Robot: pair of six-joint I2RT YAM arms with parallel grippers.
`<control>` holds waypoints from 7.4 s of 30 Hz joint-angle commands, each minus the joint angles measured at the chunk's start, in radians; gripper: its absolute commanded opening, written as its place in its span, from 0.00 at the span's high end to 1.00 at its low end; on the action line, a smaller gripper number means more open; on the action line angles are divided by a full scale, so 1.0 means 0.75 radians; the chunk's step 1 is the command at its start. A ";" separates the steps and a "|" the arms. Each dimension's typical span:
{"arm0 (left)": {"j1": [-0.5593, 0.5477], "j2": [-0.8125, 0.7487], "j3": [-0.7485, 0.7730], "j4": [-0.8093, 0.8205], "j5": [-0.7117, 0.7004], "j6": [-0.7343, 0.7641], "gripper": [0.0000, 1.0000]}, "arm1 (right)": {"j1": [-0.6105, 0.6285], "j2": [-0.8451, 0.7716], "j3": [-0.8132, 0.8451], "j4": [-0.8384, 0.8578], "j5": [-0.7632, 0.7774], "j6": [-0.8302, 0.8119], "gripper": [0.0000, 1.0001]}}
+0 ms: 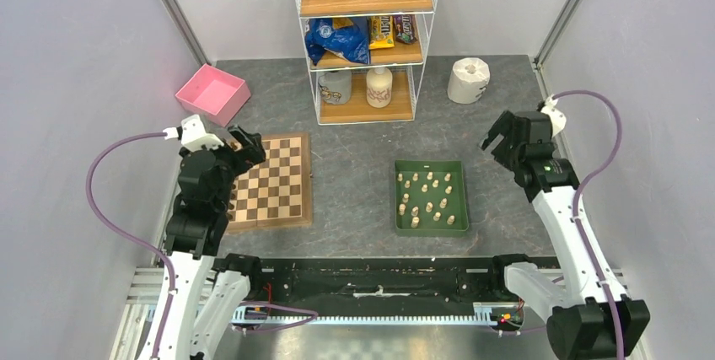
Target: Set up the chess pieces on the board
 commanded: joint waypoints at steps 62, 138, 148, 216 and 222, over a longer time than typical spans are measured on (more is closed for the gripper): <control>0.000 0.127 -0.029 -0.017 0.234 0.004 0.00 | 0.128 0.322 -0.390 0.217 -0.764 0.205 0.09; -0.004 1.551 0.738 0.198 0.269 0.050 0.04 | 0.554 0.326 0.259 -0.130 -0.181 0.177 0.07; 0.031 1.806 0.847 0.228 0.261 -0.007 0.04 | 0.389 0.387 0.270 -0.129 -0.317 0.142 0.08; -0.744 1.165 0.405 0.118 0.039 -0.118 0.22 | 0.286 0.615 0.322 -0.125 -0.351 0.101 0.09; -0.758 1.368 0.575 0.075 0.075 -0.085 0.37 | 0.282 0.628 0.334 -0.125 -0.369 0.094 0.10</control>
